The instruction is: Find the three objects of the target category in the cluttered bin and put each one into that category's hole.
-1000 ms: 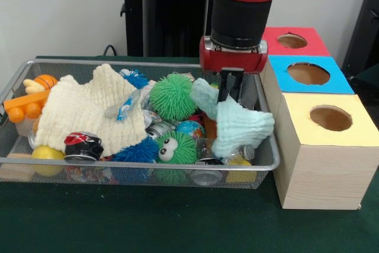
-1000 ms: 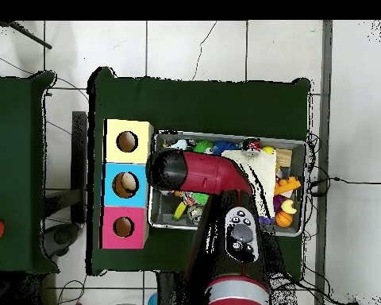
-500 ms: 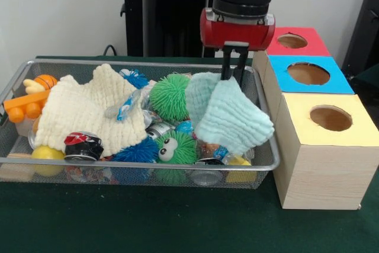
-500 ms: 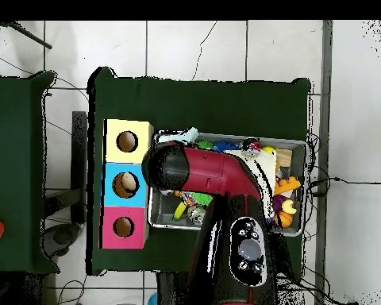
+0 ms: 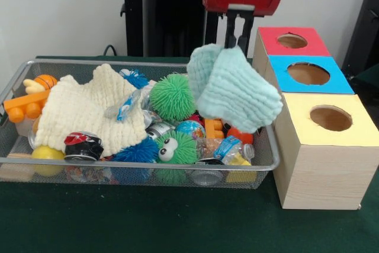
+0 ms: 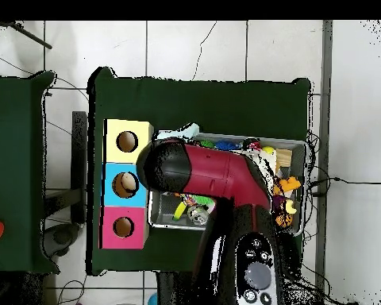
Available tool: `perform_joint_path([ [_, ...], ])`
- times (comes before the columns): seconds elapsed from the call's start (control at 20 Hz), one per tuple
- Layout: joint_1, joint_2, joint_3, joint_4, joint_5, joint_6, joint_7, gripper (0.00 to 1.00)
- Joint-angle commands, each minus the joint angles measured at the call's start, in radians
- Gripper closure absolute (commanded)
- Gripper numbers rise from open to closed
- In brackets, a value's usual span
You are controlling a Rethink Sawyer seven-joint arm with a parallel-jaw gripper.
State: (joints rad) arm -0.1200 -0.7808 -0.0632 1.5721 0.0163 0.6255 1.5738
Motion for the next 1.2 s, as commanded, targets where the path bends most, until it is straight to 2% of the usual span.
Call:
perform_joint_path([
  [0.05,-0.020,-0.063,0.069,-0.013,0.022,0.190,0.059,1.00],
  [0.55,0.013,-0.099,0.057,-0.010,0.016,0.220,0.110,1.00],
  [0.65,0.027,-0.087,0.050,-0.038,0.013,0.241,0.135,1.00],
  [1.2,0.071,-0.054,0.025,-0.052,0.036,0.225,0.208,1.00],
])
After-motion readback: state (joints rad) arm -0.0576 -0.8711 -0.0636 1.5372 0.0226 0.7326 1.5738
